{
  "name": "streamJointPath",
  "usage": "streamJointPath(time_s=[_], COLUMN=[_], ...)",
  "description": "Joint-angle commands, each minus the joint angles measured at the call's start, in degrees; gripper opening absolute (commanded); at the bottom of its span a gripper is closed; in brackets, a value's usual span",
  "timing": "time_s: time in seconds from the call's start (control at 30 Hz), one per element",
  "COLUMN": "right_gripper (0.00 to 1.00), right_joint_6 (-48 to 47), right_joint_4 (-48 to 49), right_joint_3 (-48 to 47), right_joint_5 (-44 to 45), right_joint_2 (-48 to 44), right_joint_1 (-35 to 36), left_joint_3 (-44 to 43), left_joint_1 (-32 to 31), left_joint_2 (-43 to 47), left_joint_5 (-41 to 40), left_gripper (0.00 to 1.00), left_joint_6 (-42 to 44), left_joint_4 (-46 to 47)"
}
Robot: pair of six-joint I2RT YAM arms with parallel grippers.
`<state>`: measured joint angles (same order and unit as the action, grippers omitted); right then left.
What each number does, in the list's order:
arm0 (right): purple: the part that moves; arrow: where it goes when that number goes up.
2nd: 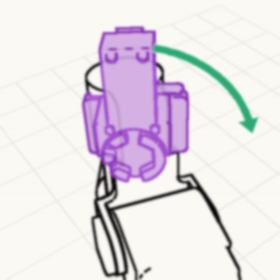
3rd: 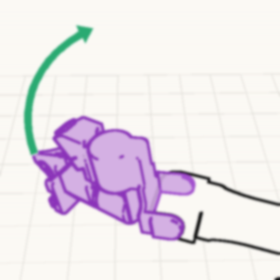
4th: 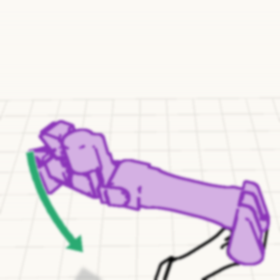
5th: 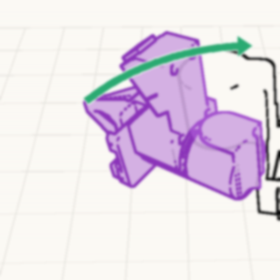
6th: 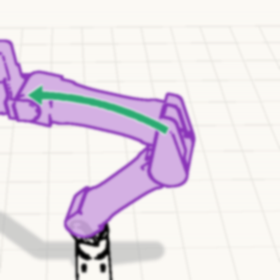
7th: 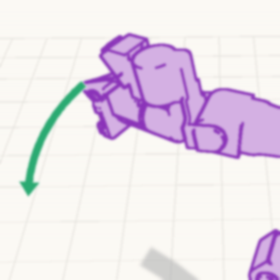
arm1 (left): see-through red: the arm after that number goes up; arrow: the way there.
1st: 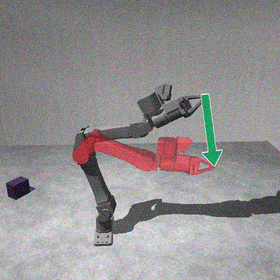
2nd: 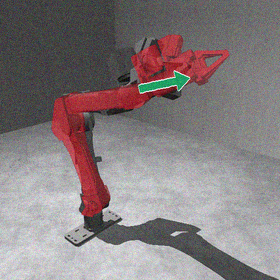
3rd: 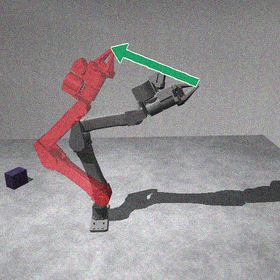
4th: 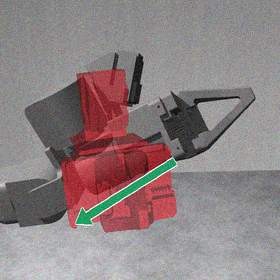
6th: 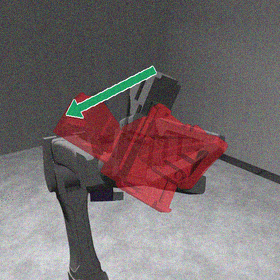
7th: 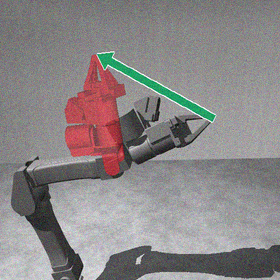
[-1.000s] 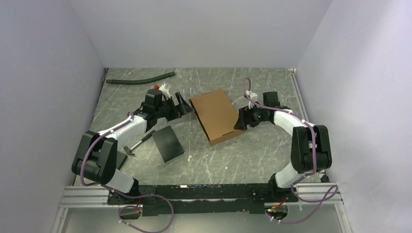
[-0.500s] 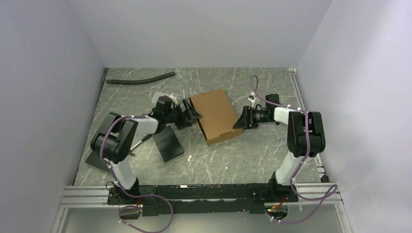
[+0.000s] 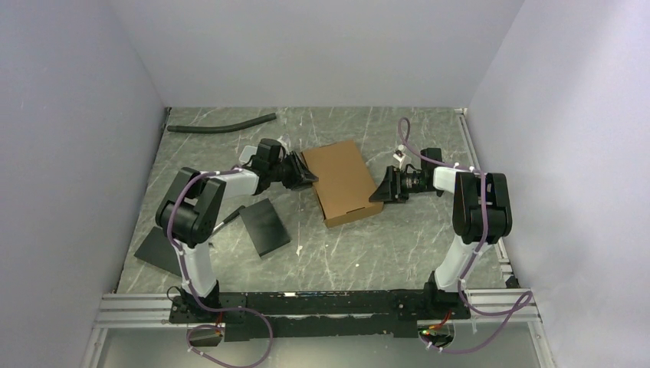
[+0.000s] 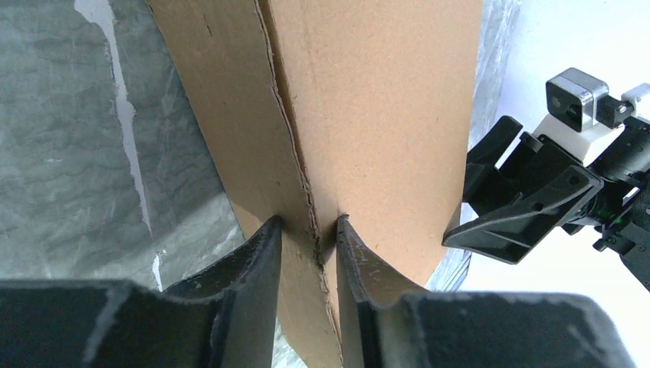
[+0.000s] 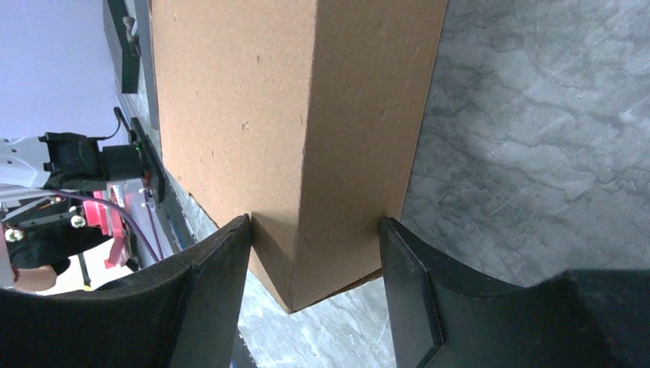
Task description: Fold the paper box
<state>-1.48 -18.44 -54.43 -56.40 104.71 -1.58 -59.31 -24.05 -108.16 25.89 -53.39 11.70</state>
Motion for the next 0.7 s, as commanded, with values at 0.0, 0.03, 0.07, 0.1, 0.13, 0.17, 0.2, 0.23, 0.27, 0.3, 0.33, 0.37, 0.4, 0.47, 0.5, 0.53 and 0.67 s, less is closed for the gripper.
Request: streamJointPath(time_s=[0.0, 0.03, 0.07, 0.1, 0.13, 0.17, 0.2, 0.23, 0.27, 0.3, 0.33, 0.37, 0.4, 0.47, 0.5, 0.53, 0.67], right_gripper=[0.44, 0.44, 0.42, 0.42, 0.41, 0.4, 0.39, 0.38, 0.38, 0.37, 0.35, 0.34, 0.34, 0.32, 0.31, 0.31, 0.28], right_joint_6=[-3.0, -2.9, -2.9, -2.9, -2.8, -2.8, -2.7, -2.6, -2.6, -2.4, -2.4, -2.2, -2.0, -1.7, -1.6, -1.4, -1.0], right_joint_4=[-0.4, -0.3, -0.3, -0.4, -0.5, -0.6, -0.6, -0.6, -0.7, -0.7, -0.9, -0.9, -0.9, -1.0, -1.0, -1.0, -0.9], right_joint_3=[-0.1, 0.0, 0.0, 0.0, -0.1, -0.1, -0.1, -0.1, -0.2, -0.2, -0.3, -0.3, -0.3, -0.4, -0.4, -0.3, 0.0], right_joint_5=[7.0, 7.2, 7.2, 7.1, 7.0, 7.0, 7.0, 6.9, 6.9, 6.7, 6.4, 6.2, 5.9, 5.3, 5.0, 4.6, 3.3], right_joint_2=[2.1, 2.0, 2.0, 2.0, 2.1, 2.1, 2.2, 2.3, 2.4, 2.6, 2.7, 2.8, 3.0, 3.3, 3.3, 3.4, 3.5], right_joint_1=[0.2, 0.2, 0.2, 0.2, 0.2, 0.1, 0.1, 0.0, 0.0, -0.2, -0.3, -0.4, -0.6, -1.0, -1.2, -1.5, -3.1], left_joint_3=[0.7, 1.4, 2.1, 3.1, 4.5, 6.5, 8.5, 10.7, 12.6, 14.5, 16.1, 17.2, 17.9, 18.1, 18.0, 17.9, 16.6], left_joint_1=[-0.6, -0.5, -0.4, -0.3, -0.3, -0.1, 0.1, 0.3, 0.5, 0.7, 0.8, 1.0, 1.2, 1.5, 1.5, 1.6, 1.6], left_joint_2=[4.4, 5.8, 7.3, 9.0, 11.2, 13.3, 15.9, 18.3, 20.4, 22.4, 23.7, 24.6, 24.5, 22.4, 20.8, 19.1, 12.1], left_joint_5=[2.7, 2.7, 2.5, 1.9, 1.0, 0.0, -1.4, -2.9, -4.3, -5.6, -6.1, -6.3, -5.6, -3.0, -1.5, 0.1, 3.7], left_gripper=[0.33, 0.38, 0.45, 0.54, 0.6, 0.67, 0.75, 0.84, 0.92, 0.98, 0.99, 0.99, 0.99, 0.99, 0.99, 1.0, 1.0], left_joint_6=[3.4, 3.6, 3.9, 4.3, 4.5, 4.3, 4.0, 3.7, 3.4, 2.9, 2.3, 1.4, 0.9, -0.5, -1.4, -2.3, -5.9], left_joint_4=[1.8, 2.6, 2.9, 3.0, 3.7, 4.7, 5.3, 6.0, 6.4, 6.6, 6.9, 7.1, 7.5, 8.8, 10.2, 12.0, 20.4])
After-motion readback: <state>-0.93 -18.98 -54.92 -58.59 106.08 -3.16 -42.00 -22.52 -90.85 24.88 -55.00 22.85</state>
